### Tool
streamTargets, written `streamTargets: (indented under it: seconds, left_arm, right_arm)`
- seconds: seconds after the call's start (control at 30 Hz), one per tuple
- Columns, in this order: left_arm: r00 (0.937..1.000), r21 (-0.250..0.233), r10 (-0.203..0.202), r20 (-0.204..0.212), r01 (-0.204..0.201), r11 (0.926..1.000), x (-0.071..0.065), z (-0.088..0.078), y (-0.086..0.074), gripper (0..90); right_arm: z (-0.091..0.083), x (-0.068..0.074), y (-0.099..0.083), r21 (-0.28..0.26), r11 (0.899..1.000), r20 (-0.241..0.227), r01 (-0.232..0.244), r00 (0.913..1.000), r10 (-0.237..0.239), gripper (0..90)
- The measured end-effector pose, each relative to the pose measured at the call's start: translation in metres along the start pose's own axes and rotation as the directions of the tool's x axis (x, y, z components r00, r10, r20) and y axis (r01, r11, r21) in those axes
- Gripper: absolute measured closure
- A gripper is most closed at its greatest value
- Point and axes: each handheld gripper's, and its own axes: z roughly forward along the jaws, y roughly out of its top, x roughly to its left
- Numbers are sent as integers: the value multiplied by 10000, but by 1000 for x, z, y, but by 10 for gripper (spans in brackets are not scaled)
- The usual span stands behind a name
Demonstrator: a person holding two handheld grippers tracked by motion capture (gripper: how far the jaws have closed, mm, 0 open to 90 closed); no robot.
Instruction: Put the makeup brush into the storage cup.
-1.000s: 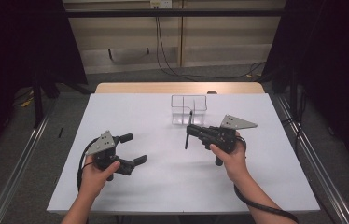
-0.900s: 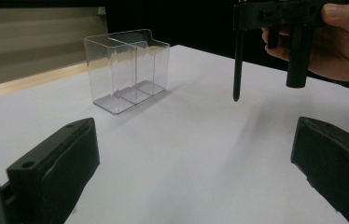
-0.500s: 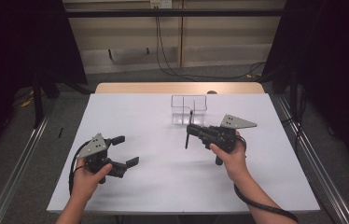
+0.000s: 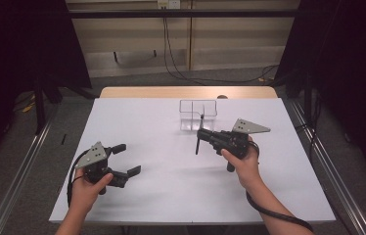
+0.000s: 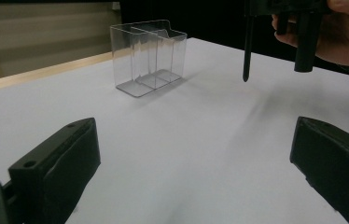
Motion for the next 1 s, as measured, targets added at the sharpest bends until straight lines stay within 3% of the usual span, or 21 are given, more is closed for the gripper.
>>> streamTargets:
  seconds: [0.47,1.0]
  left_arm:
    - [9988,-17,0,-499,-1,10000,4,-18,-6,22]
    - [9979,-33,-159,-636,157,9999,1,-26,-13,19]
  right_arm:
    - [6,-4,1,39,10000,-50,26,10000,-26,842]
    - [6,-10,8,61,9998,62,205,9998,-206,842]
